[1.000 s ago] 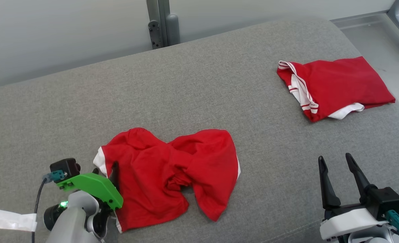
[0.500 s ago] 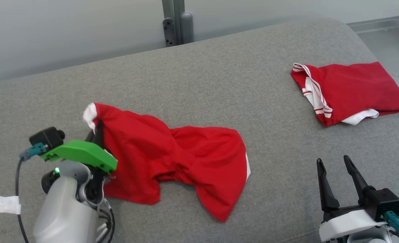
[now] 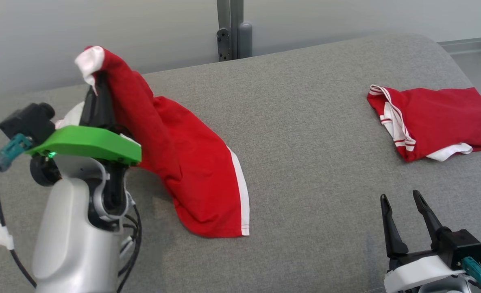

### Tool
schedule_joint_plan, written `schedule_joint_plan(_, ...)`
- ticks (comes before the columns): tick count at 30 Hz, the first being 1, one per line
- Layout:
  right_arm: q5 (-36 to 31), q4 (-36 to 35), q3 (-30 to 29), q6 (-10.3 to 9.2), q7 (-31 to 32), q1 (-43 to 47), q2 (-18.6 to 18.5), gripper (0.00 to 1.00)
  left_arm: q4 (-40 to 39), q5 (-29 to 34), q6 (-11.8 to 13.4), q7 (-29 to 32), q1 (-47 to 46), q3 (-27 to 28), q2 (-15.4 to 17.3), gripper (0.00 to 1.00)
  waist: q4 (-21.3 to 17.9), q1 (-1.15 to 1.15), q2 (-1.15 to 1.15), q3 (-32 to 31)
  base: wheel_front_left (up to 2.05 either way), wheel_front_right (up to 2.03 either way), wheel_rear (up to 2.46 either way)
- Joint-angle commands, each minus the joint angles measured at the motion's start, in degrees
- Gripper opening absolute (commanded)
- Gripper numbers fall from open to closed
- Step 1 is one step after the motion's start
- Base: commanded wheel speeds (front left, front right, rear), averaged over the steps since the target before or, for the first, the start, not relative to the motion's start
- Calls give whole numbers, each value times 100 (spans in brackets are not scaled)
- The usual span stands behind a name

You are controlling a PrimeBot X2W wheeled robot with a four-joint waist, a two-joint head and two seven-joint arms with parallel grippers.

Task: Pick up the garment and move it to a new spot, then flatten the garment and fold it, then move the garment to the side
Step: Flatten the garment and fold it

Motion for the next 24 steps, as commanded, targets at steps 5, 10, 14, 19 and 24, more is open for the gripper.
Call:
schedule_joint_plan(5, 60, 19, 62, -9, 1, -10, -33, 100, -328, 104, 122, 195, 634, -715, -114, 0, 2, 0, 0, 76, 0, 0, 0)
schedule_joint_plan(10, 94, 46, 105, -9, 1, -100, -64, 100, -4, -17, 106, 159, 918, -1623, -168, 0, -39, 0, 0, 191, 0, 0, 0)
schedule_joint_plan(14, 106, 69, 147, -9, 1, -192, -89, 100, 333, -281, 158, -26, 866, -2467, -167, 0, -122, 0, 0, 281, 0, 0, 0)
schedule_joint_plan(19, 123, 100, 200, -9, 1, -267, -93, 100, 783, -637, 254, -326, 545, -3354, -169, 0, -297, 0, 0, 360, 0, 0, 0)
schedule_joint_plan(24, 141, 132, 255, -9, 1, -346, -66, 100, 1084, -924, 360, -548, 141, -4001, -167, 0, -579, 0, 0, 441, 0, 0, 0)
